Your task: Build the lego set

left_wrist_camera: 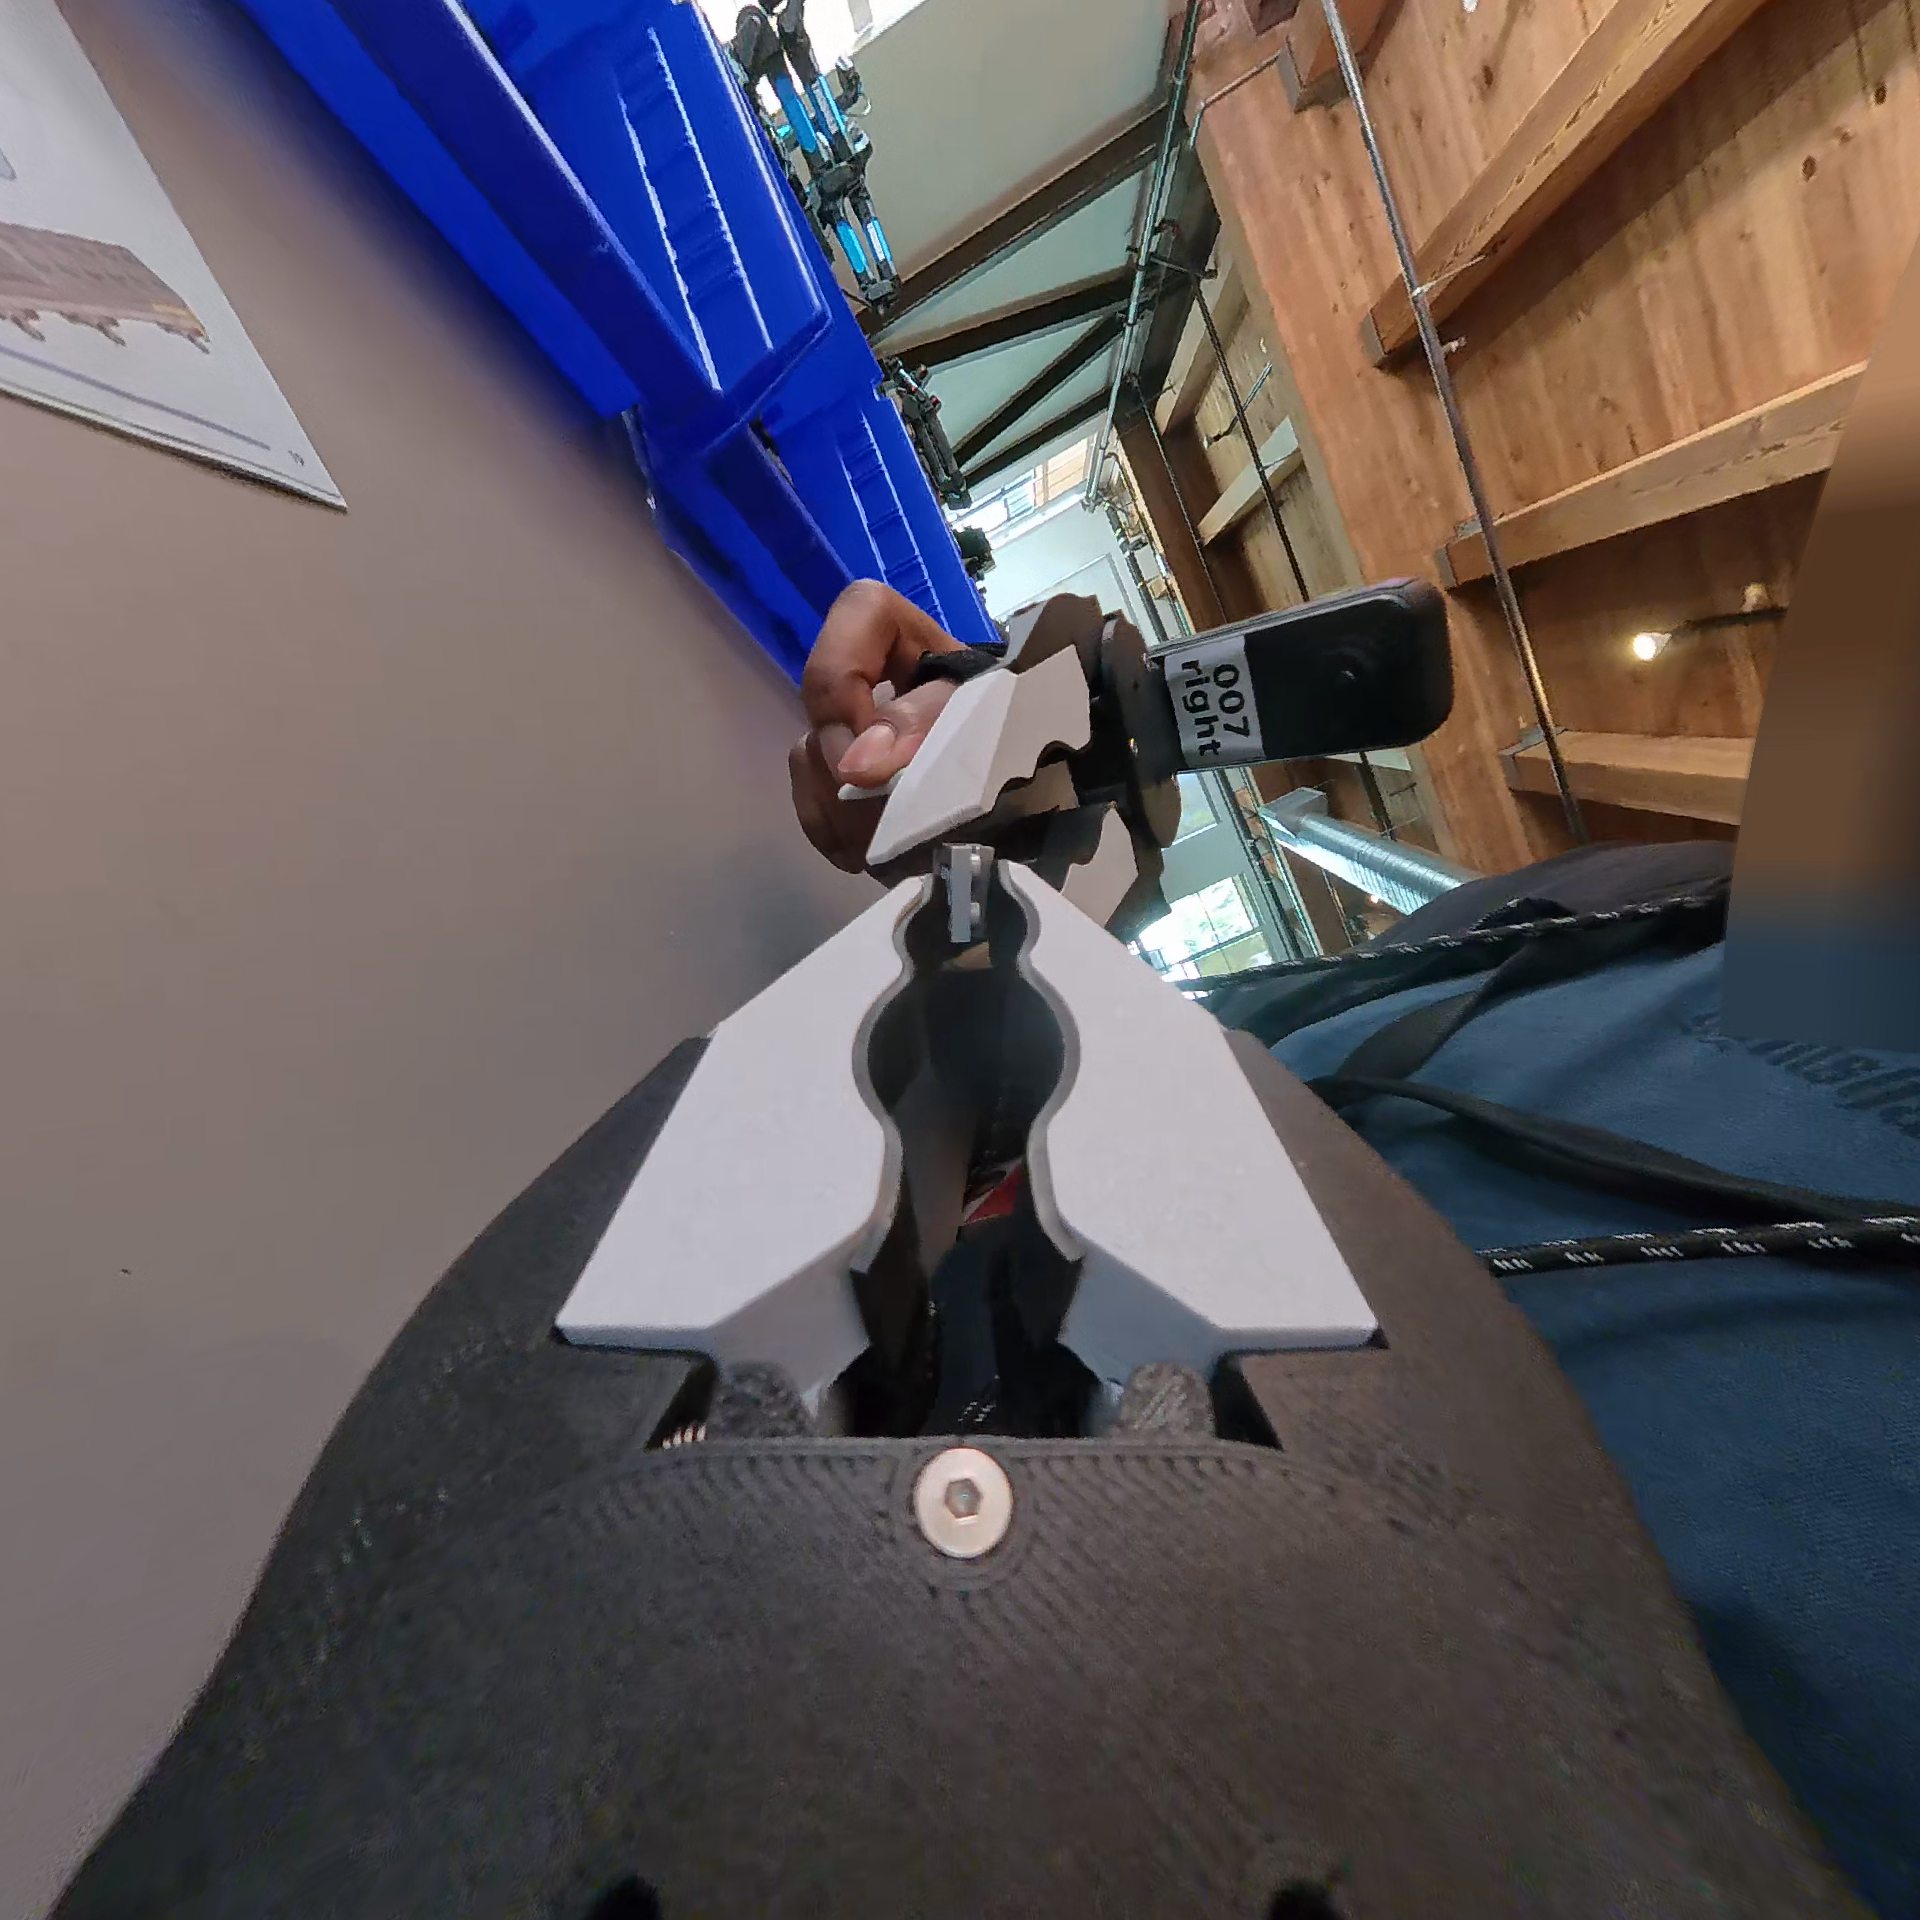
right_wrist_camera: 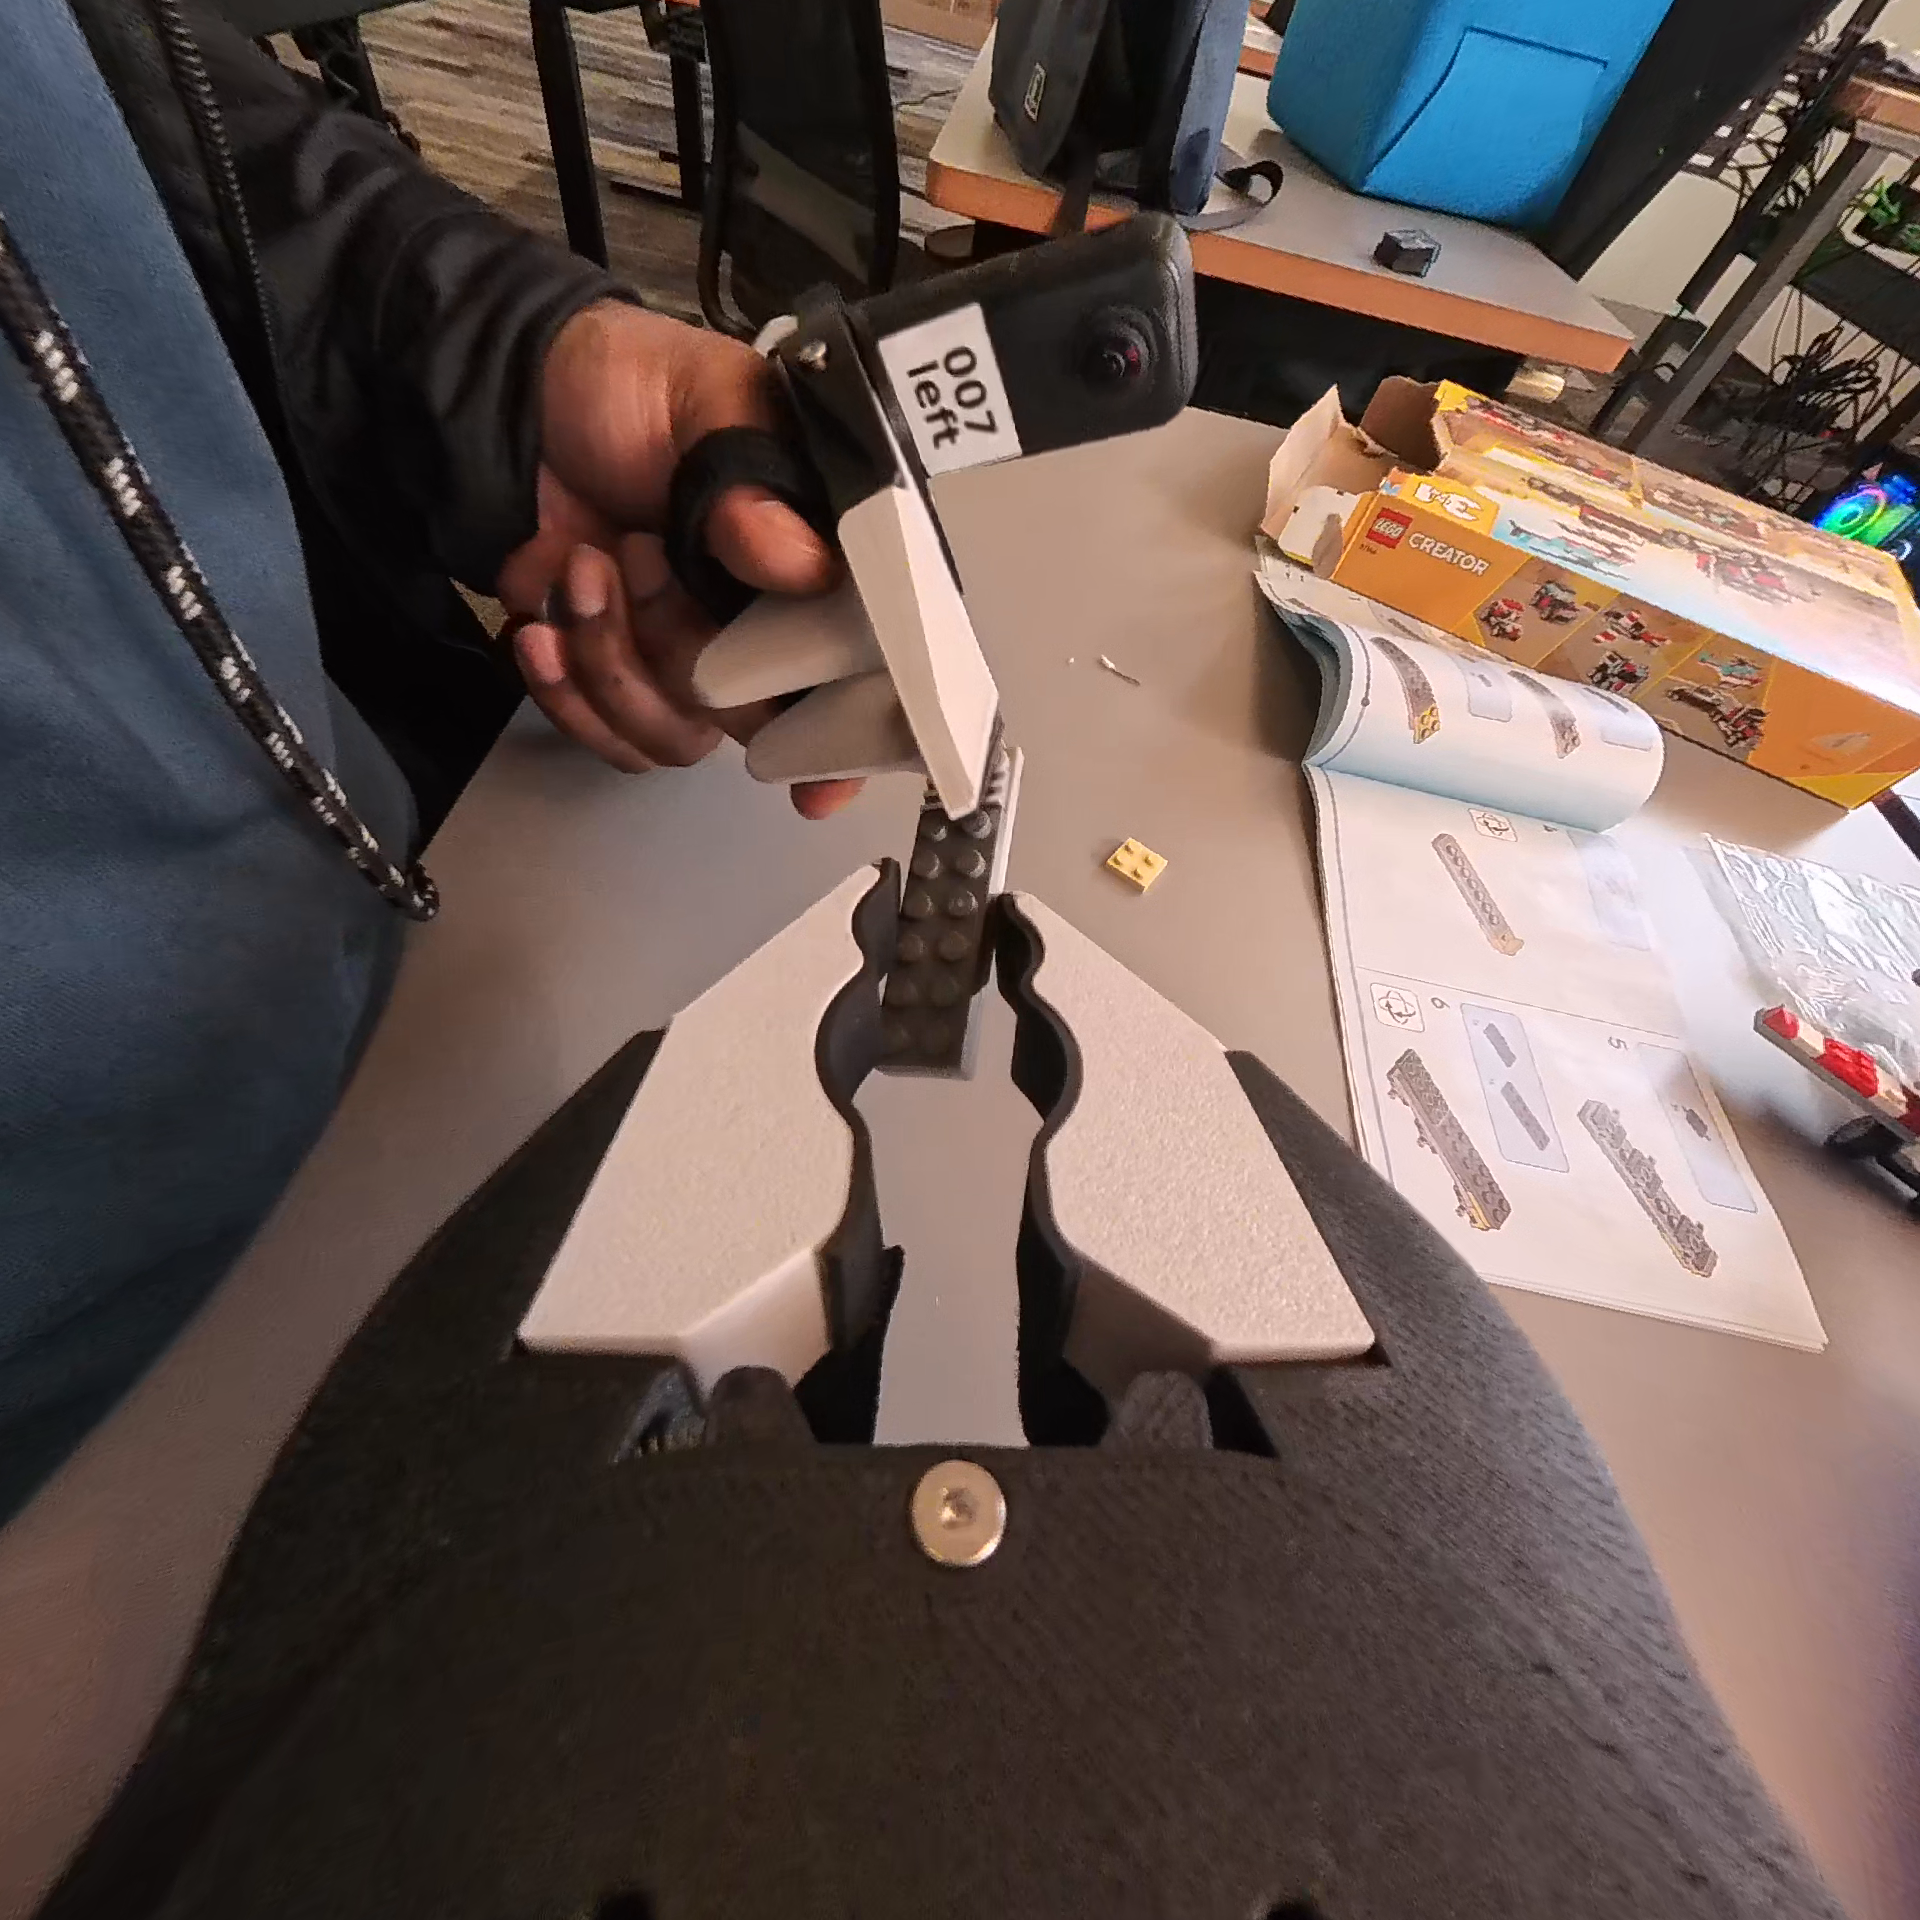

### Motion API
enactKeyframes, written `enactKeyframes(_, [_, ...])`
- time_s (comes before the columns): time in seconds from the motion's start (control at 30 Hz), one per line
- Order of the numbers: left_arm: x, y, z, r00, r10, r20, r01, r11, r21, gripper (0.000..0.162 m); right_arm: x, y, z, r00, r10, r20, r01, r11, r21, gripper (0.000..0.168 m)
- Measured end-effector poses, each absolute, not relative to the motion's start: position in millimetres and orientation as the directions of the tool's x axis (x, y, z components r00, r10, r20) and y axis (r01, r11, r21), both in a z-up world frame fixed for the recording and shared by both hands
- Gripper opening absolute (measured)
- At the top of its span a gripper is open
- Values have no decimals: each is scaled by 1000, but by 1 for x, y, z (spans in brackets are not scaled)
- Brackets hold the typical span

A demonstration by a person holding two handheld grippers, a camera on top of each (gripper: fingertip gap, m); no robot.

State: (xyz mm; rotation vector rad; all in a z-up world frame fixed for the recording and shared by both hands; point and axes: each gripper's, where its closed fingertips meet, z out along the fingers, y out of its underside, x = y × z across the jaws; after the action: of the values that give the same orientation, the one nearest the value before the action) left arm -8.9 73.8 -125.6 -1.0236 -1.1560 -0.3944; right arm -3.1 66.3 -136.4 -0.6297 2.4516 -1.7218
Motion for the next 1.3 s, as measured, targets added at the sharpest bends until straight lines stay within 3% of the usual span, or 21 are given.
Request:
enactKeyframes(0.4, [-19, 63, -127, 318, 205, 925, 700, 608, -375, 12, -17, 55, -143, -941, -266, 207, -289, 318, -903, 18])
enactKeyframes(0.57, [-23, 56, -120, 321, 199, 926, 651, 664, -368, 25, -18, 51, -142, -945, -232, 230, -298, 322, -899, 18])
enactKeyframes(0.7, [-24, 52, -119, 347, 280, 895, 601, 667, -441, 27, -18, 49, -142, -937, -217, 272, -332, 326, -885, 18])
enactKeyframes(0.87, [-21, 51, -117, 391, 363, 846, 585, 611, -533, 18, -18, 49, -139, -933, -207, 295, -350, 315, -883, 18])
enactKeyframes(1.03, [-20, 51, -115, 412, 365, 835, 584, 598, -549, 11, -17, 50, -135, -930, -207, 302, -355, 300, -886, 18])
enactKeyframes(1.3, [-20, 51, -113, 424, 368, 828, 575, 597, -560, 13, -17, 49, -134, -933, -199, 299, -349, 302, -887, 18])
